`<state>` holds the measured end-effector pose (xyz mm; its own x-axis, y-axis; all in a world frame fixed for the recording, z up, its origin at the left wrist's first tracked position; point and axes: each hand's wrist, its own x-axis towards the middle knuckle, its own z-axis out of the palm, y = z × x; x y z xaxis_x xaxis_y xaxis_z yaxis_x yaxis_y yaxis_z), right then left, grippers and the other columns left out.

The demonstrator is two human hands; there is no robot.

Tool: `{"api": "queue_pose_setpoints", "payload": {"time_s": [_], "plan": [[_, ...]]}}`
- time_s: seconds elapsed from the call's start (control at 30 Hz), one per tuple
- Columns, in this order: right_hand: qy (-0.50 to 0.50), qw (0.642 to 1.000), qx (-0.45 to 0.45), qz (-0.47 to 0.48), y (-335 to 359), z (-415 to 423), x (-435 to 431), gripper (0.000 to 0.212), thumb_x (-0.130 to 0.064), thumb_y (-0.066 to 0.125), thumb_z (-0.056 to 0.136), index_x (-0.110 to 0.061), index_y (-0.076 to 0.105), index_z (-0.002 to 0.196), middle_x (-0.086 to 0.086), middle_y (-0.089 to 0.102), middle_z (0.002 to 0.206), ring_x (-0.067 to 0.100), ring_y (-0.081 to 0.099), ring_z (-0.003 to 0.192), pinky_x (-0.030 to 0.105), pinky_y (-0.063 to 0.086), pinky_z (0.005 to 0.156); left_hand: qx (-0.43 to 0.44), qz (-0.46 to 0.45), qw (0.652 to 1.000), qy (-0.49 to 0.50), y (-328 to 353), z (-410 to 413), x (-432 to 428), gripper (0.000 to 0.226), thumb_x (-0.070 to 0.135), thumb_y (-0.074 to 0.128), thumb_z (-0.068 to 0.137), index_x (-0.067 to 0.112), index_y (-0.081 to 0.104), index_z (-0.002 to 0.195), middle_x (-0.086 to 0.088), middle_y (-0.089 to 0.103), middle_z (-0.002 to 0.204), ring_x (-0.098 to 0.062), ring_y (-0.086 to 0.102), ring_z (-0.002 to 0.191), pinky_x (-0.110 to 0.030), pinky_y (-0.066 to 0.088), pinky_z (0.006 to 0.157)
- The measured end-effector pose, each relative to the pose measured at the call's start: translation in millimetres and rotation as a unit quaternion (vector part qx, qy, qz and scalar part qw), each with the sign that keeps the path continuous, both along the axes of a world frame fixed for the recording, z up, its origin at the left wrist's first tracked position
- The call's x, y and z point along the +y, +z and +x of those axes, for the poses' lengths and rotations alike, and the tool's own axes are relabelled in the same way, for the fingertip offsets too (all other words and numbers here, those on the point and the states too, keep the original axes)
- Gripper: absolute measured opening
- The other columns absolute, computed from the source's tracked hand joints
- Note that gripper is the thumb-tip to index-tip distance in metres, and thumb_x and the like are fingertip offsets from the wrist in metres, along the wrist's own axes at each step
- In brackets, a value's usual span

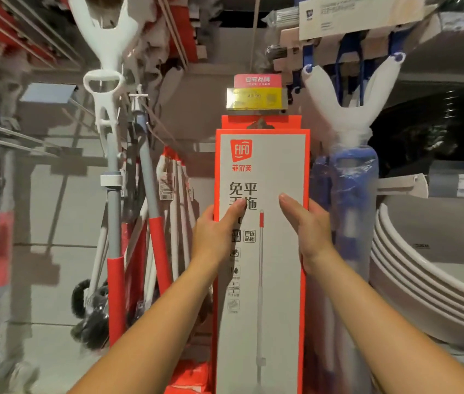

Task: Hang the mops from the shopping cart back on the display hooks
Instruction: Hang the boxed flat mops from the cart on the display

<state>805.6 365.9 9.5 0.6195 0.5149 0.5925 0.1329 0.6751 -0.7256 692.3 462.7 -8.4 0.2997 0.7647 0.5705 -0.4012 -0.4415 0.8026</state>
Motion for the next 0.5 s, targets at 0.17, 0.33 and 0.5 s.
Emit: {"api": "queue_pose_setpoints", "payload": {"time_s": [0.17,0.33,0.5], "plan": [[0.017,1.000,-0.001,0.000,7,12,14,0.030,-0.012,0.066,0.087,-0.004,0.064,0.115,0.006,0.074,0.101,0.021,0.072,0.090,0.029,0.057,0.070,-0.008,0.006,1.000,0.005,8,11,12,0.027,0.046,0.070,0.081,0.026,0.068,0.098,0.005,0.075,0.090,-0.013,0.072,0.082,-0.036,0.057,0.078],[0.020,1.000,-0.021,-0.011,14,19,27,0.032,-0.017,0.067,0.086,-0.007,0.064,0.117,0.005,0.074,0.103,0.022,0.072,0.093,0.037,0.058,0.081,-0.014,0.017,0.999,0.027,14,17,27,0.055,0.061,0.067,0.064,0.023,0.069,0.103,0.006,0.075,0.094,-0.012,0.072,0.087,-0.037,0.056,0.083],[0.023,1.000,-0.007,-0.019,14,31,45,0.037,-0.020,0.069,0.085,-0.007,0.063,0.119,0.005,0.073,0.104,0.023,0.071,0.096,0.040,0.056,0.085,0.004,0.014,1.000,0.015,17,24,40,0.050,0.059,0.066,0.069,0.025,0.068,0.106,0.007,0.075,0.093,-0.011,0.072,0.085,-0.039,0.057,0.082]]}}
